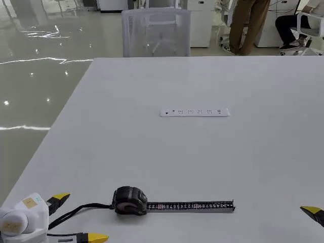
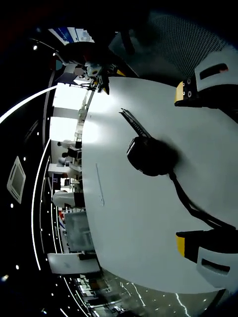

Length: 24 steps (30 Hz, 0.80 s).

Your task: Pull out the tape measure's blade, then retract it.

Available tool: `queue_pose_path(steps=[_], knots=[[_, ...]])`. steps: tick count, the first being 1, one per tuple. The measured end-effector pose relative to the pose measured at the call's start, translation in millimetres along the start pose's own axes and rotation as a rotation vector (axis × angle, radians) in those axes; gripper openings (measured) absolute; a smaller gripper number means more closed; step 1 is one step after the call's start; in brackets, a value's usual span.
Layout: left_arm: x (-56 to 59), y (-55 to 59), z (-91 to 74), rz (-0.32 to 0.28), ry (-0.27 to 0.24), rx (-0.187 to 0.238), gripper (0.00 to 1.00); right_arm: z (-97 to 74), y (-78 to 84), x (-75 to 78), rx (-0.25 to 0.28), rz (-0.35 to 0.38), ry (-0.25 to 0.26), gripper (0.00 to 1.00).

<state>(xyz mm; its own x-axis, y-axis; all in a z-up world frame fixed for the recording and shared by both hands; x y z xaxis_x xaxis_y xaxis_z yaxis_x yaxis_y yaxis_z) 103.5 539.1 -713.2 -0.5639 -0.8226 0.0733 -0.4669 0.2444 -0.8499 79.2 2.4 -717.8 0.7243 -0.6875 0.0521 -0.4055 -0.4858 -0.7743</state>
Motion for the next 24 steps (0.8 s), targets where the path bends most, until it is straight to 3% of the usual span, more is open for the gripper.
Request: queue_pose_path(steps=[7, 9, 24], knots=[[2.7, 0.9, 1.6, 0.002, -0.006, 0.006, 1.0, -1.3, -2.6, 0.7, 0.016, 0.005, -0.001, 1.0], [3.2, 0.6, 1.9, -0.007, -0.002, 0.006, 1.0, -0.6, -2.4, -0.7, 0.02, -0.031, -0.004, 1.0], [4.5, 0.2, 5.3, 0.0, -0.005, 0.005, 1.0, -5.0, 4.0, 1.2, 0.007, -0.037, 0.0, 0.99]])
Point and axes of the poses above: the centre of the closed fingertips' face, and the gripper's own axes: z roughly forward along the fingers, x roughly to its right, y roughly out of its underside, the point moved 8 cm from there along -z, roughly backward along the fingers
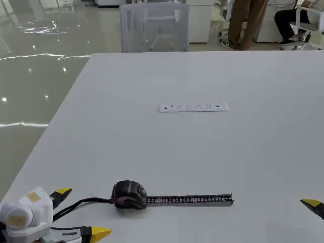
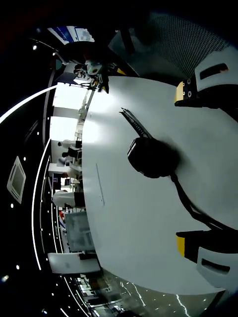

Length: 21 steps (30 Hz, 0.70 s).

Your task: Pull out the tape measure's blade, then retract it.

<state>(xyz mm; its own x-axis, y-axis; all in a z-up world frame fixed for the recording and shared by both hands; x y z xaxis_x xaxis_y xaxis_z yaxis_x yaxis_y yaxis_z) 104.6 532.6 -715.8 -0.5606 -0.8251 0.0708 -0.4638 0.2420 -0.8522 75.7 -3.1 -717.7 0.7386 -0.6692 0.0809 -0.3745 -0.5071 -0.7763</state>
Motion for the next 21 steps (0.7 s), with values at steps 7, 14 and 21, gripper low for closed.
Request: queue_pose_path(steps=[7, 14, 21], knots=[[0.2, -2.5, 1.7, 0.001, 0.003, 0.004, 1.0, -4.3, 1.9, 1.1, -0.001, 0.014, 0.012, 0.99], [-7.1, -1.8, 4.6, -0.014, -0.104, -0.039, 1.0, -6.2, -3.5, 1.1, -0.007, -0.004, 0.015, 0.99], [0.5, -22.0, 15.8, -0.091, -0.147, -0.039, 1.0, -3.3, -17.0, 9.9, -0.02, -0.041, 0.006, 0.99]])
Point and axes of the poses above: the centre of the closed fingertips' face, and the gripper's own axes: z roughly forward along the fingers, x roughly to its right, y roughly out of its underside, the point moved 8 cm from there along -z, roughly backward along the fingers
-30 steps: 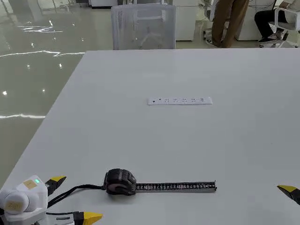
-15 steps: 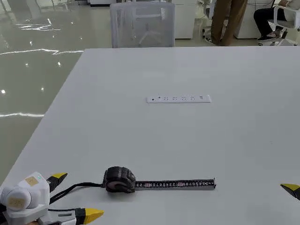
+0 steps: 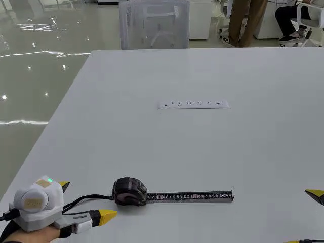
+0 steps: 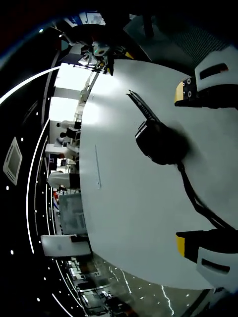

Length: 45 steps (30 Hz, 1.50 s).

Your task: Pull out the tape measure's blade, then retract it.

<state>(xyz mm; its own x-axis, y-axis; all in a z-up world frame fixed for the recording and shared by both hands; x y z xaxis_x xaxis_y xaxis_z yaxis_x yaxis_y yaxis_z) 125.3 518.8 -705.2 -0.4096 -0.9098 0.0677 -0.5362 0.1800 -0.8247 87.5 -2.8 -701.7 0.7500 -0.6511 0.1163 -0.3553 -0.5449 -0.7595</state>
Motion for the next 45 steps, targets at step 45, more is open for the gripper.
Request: queue_pose_path(steps=[45], knots=[[77.3, -7.1, 64.9, -0.13, -0.189, 0.022, 1.0, 100.2, -56.2, 20.5, -0.134, -0.259, -0.25, 0.89]])
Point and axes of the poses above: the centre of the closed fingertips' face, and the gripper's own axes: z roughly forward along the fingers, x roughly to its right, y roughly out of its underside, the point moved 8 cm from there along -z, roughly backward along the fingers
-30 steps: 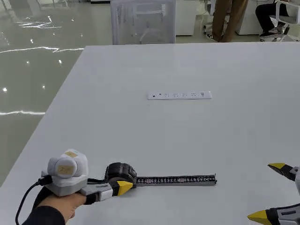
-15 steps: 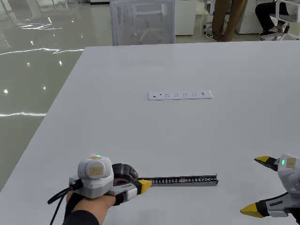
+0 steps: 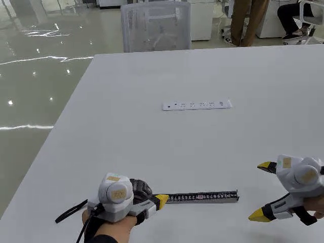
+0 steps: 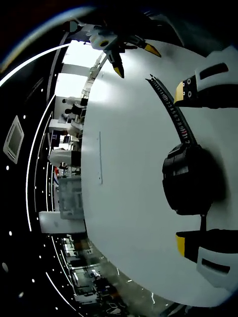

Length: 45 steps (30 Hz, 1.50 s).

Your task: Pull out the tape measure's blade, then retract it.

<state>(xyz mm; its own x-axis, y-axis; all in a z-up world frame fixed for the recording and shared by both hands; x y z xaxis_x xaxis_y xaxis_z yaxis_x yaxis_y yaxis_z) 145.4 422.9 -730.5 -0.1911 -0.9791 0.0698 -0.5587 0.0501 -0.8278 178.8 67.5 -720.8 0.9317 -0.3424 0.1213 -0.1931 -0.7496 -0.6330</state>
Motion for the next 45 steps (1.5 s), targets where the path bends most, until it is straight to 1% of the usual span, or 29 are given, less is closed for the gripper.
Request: queue_pose_path(steps=[1, 2, 4, 6, 7, 8, 10, 11, 13, 15, 18, 20, 22, 24, 26, 30, 33, 35, 38, 41, 45], knots=[[0.7, 2.2, 0.9, -0.015, 0.002, -0.009, 1.0, 3.9, -2.0, 1.6, -0.012, -0.019, -0.016, 0.89], [0.8, 2.4, 1.4, -0.02, 0.003, -0.007, 1.0, 6.7, -3.4, 3.1, -0.017, -0.029, -0.023, 0.88], [1.1, 0.7, 3.1, -0.03, 0.003, 0.012, 1.0, 13.1, -7.4, 6.4, -0.032, -0.043, -0.039, 0.87], [-0.1, -0.9, 5.0, -0.06, 0.0, 0.042, 1.0, 18.2, -12.1, 8.1, -0.045, -0.062, -0.063, 0.84], [0.9, -1.6, 6.3, -0.109, 0.009, 0.065, 1.0, 20.2, -14.0, 8.7, -0.052, -0.07, -0.069, 0.82], [0.7, -1.1, 8.0, -0.15, 0.015, 0.079, 1.0, 24.2, -15.8, 10.2, -0.06, -0.086, -0.08, 0.81], [-2.0, 0.3, 10.4, -0.125, 0.007, 0.082, 1.0, 29.3, -18.2, 11.5, -0.062, -0.094, -0.098, 0.77], [-1.8, 0.1, 11.1, -0.119, 0.002, 0.088, 1.0, 32.9, -19.2, 11.7, -0.08, -0.109, -0.117, 0.75], [-1.9, 0.1, 12.0, -0.114, -0.002, 0.093, 1.0, 38.5, -21.6, 12.3, -0.096, -0.13, -0.129, 0.73], [-1.6, -0.1, 13.3, -0.099, -0.001, 0.1, 1.0, 42.6, -21.1, 12.4, -0.118, -0.142, -0.161, 0.68], [-1.6, 0.0, 14.3, -0.097, 0.003, 0.103, 1.0, 45.3, -19.9, 12.8, -0.147, -0.169, -0.181, 0.61], [-2.2, 0.3, 14.3, -0.1, 0.002, 0.094, 1.0, 46.2, -19.2, 12.9, -0.156, -0.177, -0.192, 0.56], [-4.0, 1.8, 15.2, -0.118, 0.001, 0.077, 0.99, 46.7, -18.8, 13.0, -0.159, -0.189, -0.203, 0.51], [-3.3, 3.1, 15.0, -0.131, 0.015, 0.058, 0.93, 47.1, -18.3, 11.2, -0.171, -0.19, -0.221, 0.45], [-3.5, 2.8, 15.1, -0.123, 0.011, 0.065, 0.93, 48.6, -17.1, 9.7, -0.182, -0.203, -0.238, 0.4], [-2.3, 2.1, 14.6, -0.115, 0.014, 0.07, 0.93, 50.9, -14.1, 6.3, -0.217, -0.255, -0.258, 0.34], [-2.5, 1.7, 14.9, -0.106, 0.013, 0.074, 0.92, 53.0, -13.1, 4.0, -0.225, -0.268, -0.271, 0.32], [-2.8, 1.9, 15.1, -0.113, 0.014, 0.072, 0.92, 53.5, -13.7, 3.9, -0.226, -0.268, -0.274, 0.29], [-3.6, 1.8, 15.0, -0.113, 0.011, 0.072, 0.91, 54.3, -14.8, 4.3, -0.223, -0.268, -0.276, 0.24], [-4.1, 2.2, 15.2, -0.121, 0.011, 0.071, 0.9, 54.7, -14.7, 4.0, -0.225, -0.274, -0.293, 0.18], [-4.1, 2.7, 15.4, -0.119, 0.01, 0.069, 0.9, 55.4, -15.5, 4.3, -0.234, -0.282, -0.305, 0.16]])
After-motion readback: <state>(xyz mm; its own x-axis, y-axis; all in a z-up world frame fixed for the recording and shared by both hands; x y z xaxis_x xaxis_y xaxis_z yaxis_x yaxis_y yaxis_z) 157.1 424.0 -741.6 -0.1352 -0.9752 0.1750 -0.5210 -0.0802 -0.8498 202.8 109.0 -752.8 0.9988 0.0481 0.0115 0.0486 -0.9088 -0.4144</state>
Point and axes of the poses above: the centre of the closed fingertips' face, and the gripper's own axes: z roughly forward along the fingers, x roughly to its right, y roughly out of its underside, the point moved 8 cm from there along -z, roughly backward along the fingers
